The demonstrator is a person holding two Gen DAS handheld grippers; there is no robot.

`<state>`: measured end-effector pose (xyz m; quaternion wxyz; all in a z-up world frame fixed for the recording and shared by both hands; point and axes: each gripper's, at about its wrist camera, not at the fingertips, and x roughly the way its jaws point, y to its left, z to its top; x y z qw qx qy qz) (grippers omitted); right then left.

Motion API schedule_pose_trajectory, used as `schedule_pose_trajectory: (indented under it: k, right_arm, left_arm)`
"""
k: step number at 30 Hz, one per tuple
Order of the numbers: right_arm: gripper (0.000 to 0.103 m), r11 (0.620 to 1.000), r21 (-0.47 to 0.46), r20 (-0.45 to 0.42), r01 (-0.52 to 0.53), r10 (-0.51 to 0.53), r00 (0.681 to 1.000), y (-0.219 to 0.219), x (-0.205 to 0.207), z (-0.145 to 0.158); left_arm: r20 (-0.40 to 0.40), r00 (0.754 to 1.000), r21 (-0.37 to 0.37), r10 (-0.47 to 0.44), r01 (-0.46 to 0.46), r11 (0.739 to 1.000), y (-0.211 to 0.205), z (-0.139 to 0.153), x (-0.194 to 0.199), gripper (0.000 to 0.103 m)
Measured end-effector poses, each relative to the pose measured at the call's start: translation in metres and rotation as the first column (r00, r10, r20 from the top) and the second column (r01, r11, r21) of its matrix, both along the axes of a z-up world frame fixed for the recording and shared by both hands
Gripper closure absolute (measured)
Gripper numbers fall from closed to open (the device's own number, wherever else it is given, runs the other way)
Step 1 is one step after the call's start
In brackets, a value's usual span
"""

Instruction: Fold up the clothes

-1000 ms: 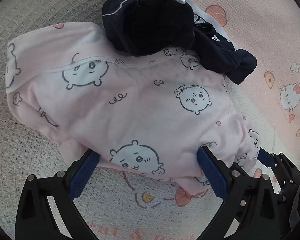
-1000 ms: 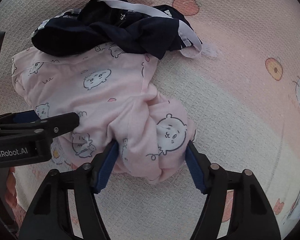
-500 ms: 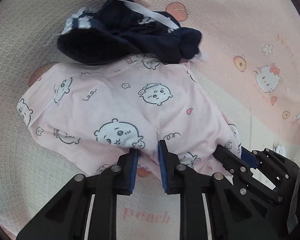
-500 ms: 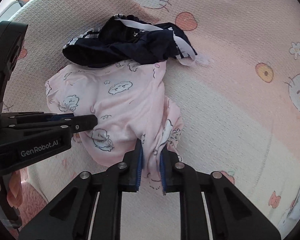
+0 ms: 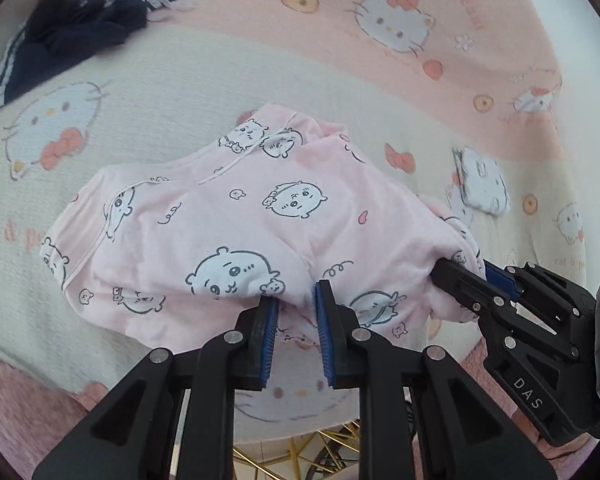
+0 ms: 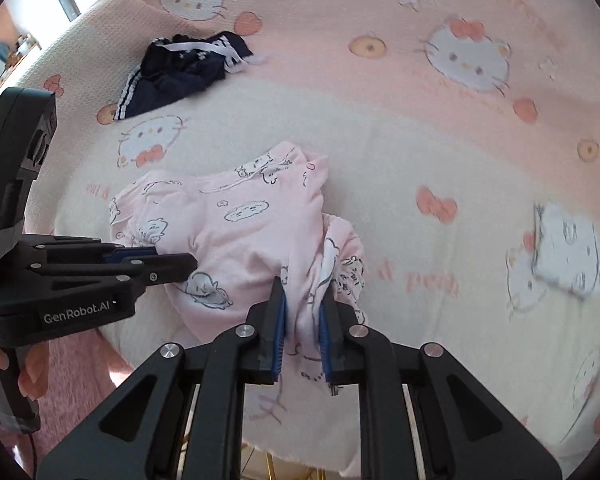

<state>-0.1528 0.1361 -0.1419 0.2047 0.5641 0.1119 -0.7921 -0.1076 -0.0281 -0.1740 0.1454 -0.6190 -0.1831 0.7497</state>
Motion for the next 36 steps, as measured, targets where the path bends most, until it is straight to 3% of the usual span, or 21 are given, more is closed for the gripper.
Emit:
schedule_pose_trajectory:
  k: [3, 7, 10, 16, 18, 19, 20, 24, 29, 31, 33, 36]
  right_arm:
    - [0.090, 0.997, -0.010, 0.016, 0.075, -0.075, 0.997, 0.044, 0.019, -0.001]
    - [0.089, 0.987, -0.057, -0.012, 0.149, -0.149, 0.989, 0.083, 0.033, 0.014]
    - [0.086, 0.986, -0.039, -0.049, 0.161, -0.162, 0.986, 0.094, 0.033, 0.018]
    - [0.080, 0.962, -0.001, 0.055, 0.273, -0.272, 0.961, 0.115, 0.020, -0.017]
    - [0.067, 0.957, -0.021, 0.044, 0.290, -0.289, 0.956, 0.122, 0.027, -0.011]
    - [0.062, 0.959, -0.016, 0.033, 0.284, -0.283, 0.959, 0.123, 0.030, -0.008]
    - [0.058, 0.961, -0.010, 0.023, 0.275, -0.275, 0.961, 0.123, 0.032, -0.006]
    - [0.058, 0.971, 0.010, 0.022, 0.240, -0.240, 0.971, 0.124, 0.039, -0.004]
    - [0.057, 0.987, 0.040, 0.125, 0.157, -0.161, 0.979, 0.110, 0.048, -0.034]
    - [0.060, 0.993, 0.052, 0.159, 0.102, -0.109, 0.981, 0.103, 0.054, -0.045]
    - [0.062, 0.998, 0.047, 0.151, 0.046, -0.052, 0.987, 0.095, 0.058, -0.045]
    - [0.062, 0.999, 0.045, 0.137, 0.020, -0.026, 0.990, 0.089, 0.054, -0.040]
  left_arm:
    - [0.054, 0.998, 0.053, -0.029, 0.026, 0.998, 0.030, -0.010, 0.017, 0.083]
    - [0.006, 0.992, 0.016, -0.124, 0.124, 0.992, 0.056, 0.010, 0.043, 0.083]
    - [-0.019, 0.989, 0.022, -0.144, 0.144, 0.989, 0.055, 0.015, 0.051, 0.081]
    - [0.066, 0.994, -0.010, -0.088, 0.089, 0.996, 0.044, -0.018, 0.049, 0.073]
    - [0.052, 0.997, -0.020, -0.063, 0.064, 0.998, 0.032, -0.018, 0.056, 0.060]
    - [0.047, 0.998, -0.037, -0.050, 0.052, 0.998, 0.027, -0.018, 0.058, 0.046]
    - [0.043, 0.998, -0.055, -0.038, 0.040, 0.998, 0.022, -0.018, 0.061, 0.043]
    - [0.092, 0.996, -0.155, -0.021, 0.035, 0.987, 0.021, -0.038, 0.064, 0.043]
    - [0.172, 0.981, -0.141, -0.093, 0.118, 0.983, 0.037, -0.077, 0.070, 0.043]
    - [0.144, 0.981, -0.174, -0.132, 0.156, 0.972, 0.046, -0.072, 0.070, 0.043]
    - [0.099, 0.983, -0.136, -0.156, 0.168, 0.976, 0.051, -0.061, 0.065, 0.044]
    - [0.038, 0.986, -0.156, -0.160, 0.164, 0.974, 0.053, -0.043, 0.048, 0.045]
